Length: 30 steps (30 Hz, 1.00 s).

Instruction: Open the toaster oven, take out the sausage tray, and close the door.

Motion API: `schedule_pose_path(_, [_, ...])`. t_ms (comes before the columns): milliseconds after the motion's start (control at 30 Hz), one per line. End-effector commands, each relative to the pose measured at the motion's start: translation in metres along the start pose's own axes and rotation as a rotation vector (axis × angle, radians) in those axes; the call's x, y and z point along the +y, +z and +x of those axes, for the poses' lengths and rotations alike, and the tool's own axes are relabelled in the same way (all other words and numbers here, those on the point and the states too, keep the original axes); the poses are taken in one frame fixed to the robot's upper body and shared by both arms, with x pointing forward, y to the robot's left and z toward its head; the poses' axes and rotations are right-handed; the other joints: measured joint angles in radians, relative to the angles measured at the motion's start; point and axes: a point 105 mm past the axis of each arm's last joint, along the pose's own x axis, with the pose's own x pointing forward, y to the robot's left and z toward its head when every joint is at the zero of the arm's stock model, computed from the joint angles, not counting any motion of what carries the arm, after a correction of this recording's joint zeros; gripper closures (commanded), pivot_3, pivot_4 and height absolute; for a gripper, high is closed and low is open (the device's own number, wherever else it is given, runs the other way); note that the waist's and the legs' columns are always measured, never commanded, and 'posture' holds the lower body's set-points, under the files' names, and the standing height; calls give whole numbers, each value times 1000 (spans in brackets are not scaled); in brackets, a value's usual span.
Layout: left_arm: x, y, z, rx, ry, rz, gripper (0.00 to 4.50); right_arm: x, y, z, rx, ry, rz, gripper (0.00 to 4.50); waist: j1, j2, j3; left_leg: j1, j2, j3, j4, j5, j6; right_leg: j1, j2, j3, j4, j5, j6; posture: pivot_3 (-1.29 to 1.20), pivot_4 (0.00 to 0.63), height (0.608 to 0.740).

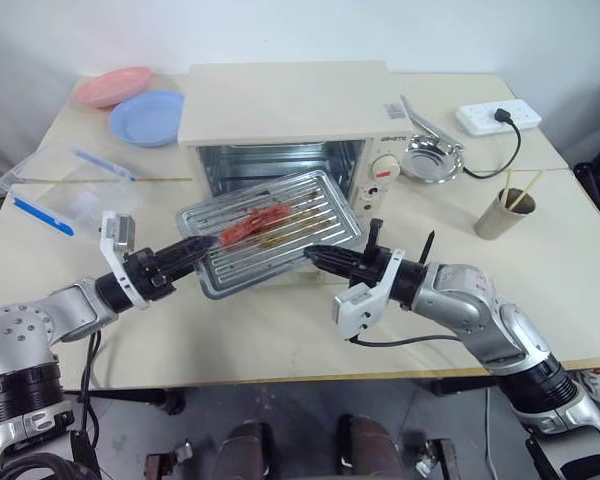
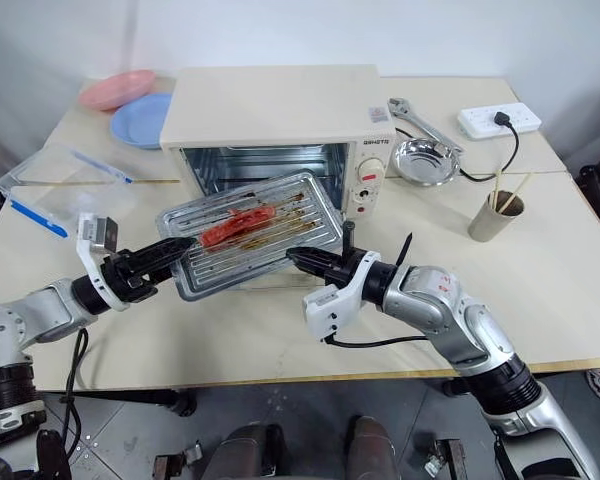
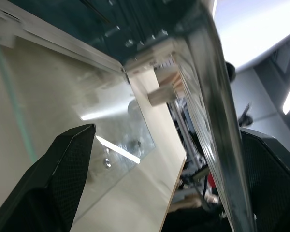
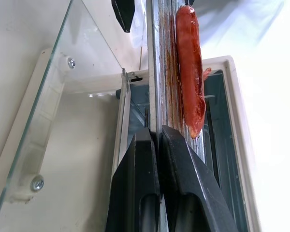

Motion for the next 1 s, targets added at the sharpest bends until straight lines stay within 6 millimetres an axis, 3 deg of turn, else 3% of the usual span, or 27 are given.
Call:
schedule_pose_path(33, [-6, 0, -2, -10, -31, -14, 0, -18, 3, -4, -23, -55, -32, 4479, 0, 0, 0, 0, 0, 0, 0, 0, 0, 0, 0, 0, 0, 0, 0, 0, 150, 740])
schedule_pose_path(133, [-6, 0, -2, -23, -42, -39, 0, -18, 3, -4, -27, -54, -32, 4479, 0, 0, 0, 0, 0, 0, 0, 0, 0, 0, 0, 1, 0, 0, 0, 0, 150, 740])
schedule_pose_path(233, [-6, -1, -1, -26, -43, -53, 592, -19, 4, -3, -31, -57, -28, 4500, 0, 0, 0, 0, 0, 0, 0, 0, 0, 0, 0, 1, 0, 0, 0, 0, 150, 740])
schedule_pose_path(633, [-4, -20, 3, -46, -5, -152, 4362, -22, 10, -4, -79, -55, 66, 4500, 0, 0, 0, 2, 0, 0, 0, 0, 0, 0, 0, 5, 0, 0, 0, 0, 150, 740])
schedule_pose_path(1000, [-12, -41, 5, -133, 49, -241, 4472, -6, 24, -7, -208, 61, 260, 4500, 3, 0, 0, 14, -1, 0, -3, -1, 1, 13, 4, 19, -6, 0, 0, 0, 150, 740])
